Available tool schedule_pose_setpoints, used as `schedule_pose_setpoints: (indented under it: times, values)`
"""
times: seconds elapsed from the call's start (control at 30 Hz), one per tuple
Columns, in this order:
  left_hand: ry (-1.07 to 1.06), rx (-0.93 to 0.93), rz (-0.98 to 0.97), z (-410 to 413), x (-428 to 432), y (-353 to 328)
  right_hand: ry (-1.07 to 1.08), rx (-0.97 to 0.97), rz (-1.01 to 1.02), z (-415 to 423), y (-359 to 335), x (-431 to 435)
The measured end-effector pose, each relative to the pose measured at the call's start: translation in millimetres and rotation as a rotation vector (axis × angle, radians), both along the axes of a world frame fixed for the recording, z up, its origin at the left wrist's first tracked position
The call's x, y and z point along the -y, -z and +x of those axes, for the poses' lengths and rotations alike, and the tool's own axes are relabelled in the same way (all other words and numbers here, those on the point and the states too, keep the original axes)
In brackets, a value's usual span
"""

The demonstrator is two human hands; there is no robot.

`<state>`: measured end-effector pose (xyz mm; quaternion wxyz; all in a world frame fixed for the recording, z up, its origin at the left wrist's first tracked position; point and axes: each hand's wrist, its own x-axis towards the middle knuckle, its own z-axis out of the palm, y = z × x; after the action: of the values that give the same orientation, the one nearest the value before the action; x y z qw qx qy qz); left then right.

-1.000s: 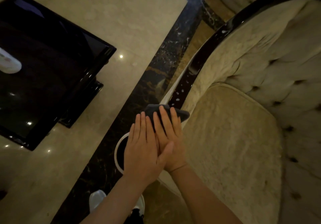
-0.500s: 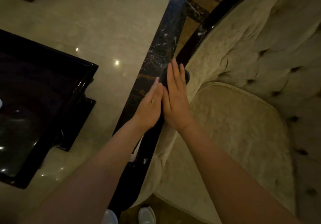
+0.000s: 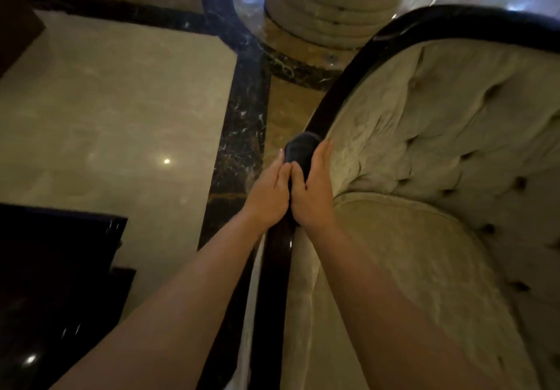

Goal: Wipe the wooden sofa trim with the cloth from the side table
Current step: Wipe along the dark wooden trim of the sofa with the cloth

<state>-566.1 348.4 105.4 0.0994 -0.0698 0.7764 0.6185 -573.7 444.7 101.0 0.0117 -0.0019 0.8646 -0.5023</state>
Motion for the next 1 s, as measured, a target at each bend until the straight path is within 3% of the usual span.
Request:
schedule_pose_setpoints:
  times: [0.3,0.63,0.9,1.0]
  values:
    - [0.296,-0.172,-0.031,-117.2,-2.3,-10.7,0.412,-0.057,0.030,-87.5,-22.5,9.7]
    - [0.499,-0.323,-0.007,-228.6,-38.4,-37.2,0.587,-0.301,-0.002,-179.4,-48.3,-19.4]
    - [0.681,-0.330,0.005,-320.1,-96.0,-93.2,0.779,-0.272,-0.096,-259.9,-95.5,-65.5]
    - [0.794,-0.314,-0.044,-363.5,-132.1,-116.3,0.941,-0.230,-0.108,-296.1,-112.2,-93.9]
